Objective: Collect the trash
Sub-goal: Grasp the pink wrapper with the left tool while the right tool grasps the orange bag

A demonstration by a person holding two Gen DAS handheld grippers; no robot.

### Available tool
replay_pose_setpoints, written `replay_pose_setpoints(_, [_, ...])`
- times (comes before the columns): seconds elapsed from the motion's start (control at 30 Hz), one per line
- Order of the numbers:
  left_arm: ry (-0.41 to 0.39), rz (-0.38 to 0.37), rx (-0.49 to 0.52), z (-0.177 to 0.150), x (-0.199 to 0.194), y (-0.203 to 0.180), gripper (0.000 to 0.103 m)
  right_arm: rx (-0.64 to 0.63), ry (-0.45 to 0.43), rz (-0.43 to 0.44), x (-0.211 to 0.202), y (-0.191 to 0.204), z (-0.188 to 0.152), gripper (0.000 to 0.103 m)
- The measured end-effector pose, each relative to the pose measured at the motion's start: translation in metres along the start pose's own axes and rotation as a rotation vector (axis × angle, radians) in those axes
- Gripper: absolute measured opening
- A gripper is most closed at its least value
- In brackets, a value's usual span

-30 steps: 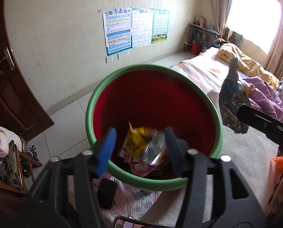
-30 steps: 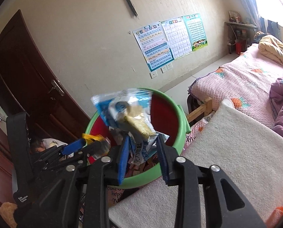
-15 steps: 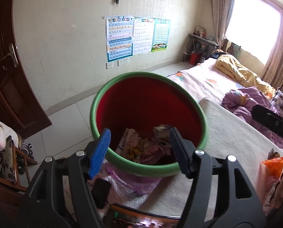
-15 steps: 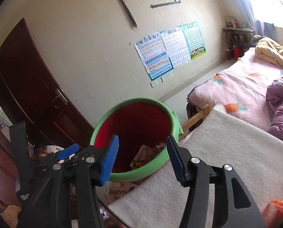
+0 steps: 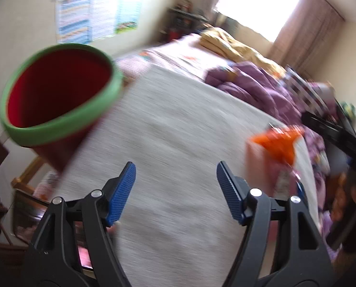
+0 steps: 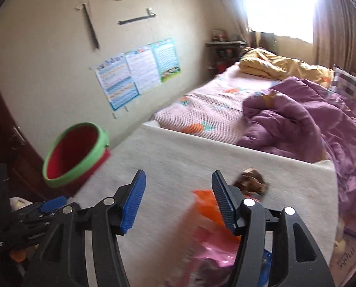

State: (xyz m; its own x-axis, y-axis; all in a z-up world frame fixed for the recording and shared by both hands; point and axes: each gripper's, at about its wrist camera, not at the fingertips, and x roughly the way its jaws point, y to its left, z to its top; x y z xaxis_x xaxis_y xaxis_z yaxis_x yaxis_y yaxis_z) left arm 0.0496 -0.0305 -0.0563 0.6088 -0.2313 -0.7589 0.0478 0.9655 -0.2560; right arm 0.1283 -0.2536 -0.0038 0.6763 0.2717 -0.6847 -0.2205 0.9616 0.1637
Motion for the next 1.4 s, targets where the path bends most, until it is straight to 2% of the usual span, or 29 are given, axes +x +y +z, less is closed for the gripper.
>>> replay_pose_setpoints(0.1, [0.051,-0.095,0.116,-0.008,0.013,-0.044,0.078,0.039,0.051,-0.048,0.004,-0.031,-0.017,0.062])
replay_pose_setpoints(0.27, [0.127,-0.221,0.311,-0.016,0.032,-0.112,0.079,0.125,0.059,-0.087,0.004,-0.059,-0.034,0.062])
replay_pose_setpoints(0.33, [0.145,-0.228,0.362,-0.021,0.043,-0.129,0.079,0.140,0.054,-0.086,0.003,-0.063,-0.039,0.062])
replay_pose_setpoints(0.37, [0.167,-0.223,0.373,-0.023,0.050,-0.134,0.077,0.144,0.052,-0.082,0.002,-0.063,-0.041,0.063])
replay_pose_setpoints(0.4, [0.197,-0.233,0.369,-0.026,0.058,-0.136,0.061,0.146,0.051,-0.078,-0.001,-0.064,-0.043,0.063])
replay_pose_setpoints(0.47, [0.268,-0.254,0.352,-0.031,0.071,-0.135,0.040,0.150,0.052,-0.070,-0.002,-0.065,-0.045,0.067])
replay_pose_setpoints(0.53, [0.274,-0.277,0.334,-0.034,0.072,-0.127,0.039,0.156,0.058,-0.062,-0.001,-0.065,-0.043,0.067])
replay_pose_setpoints(0.7, [0.248,-0.235,0.287,-0.037,0.060,-0.099,0.036,0.157,0.067,-0.031,0.005,-0.058,-0.039,0.067])
replay_pose_setpoints(0.87, [0.194,-0.137,0.232,-0.033,0.039,-0.062,0.036,0.192,0.074,-0.010,0.016,-0.061,-0.032,0.068])
replay_pose_setpoints(1.0, [0.173,-0.094,0.153,-0.027,0.032,-0.039,0.038,0.234,0.108,-0.007,0.029,-0.067,-0.030,0.073])
replay_pose_setpoints(1.13, [0.159,-0.072,0.123,-0.023,0.028,-0.027,0.039,0.210,0.155,0.038,0.035,-0.057,-0.034,0.075])
replay_pose_setpoints(1.27, [0.141,-0.053,0.122,-0.021,0.023,-0.022,0.041,0.212,0.180,0.125,0.036,-0.043,-0.039,0.074])
replay_pose_setpoints(1.4, [0.145,-0.041,0.115,-0.020,0.025,-0.017,0.048,0.195,0.203,0.182,0.034,-0.027,-0.040,0.074])
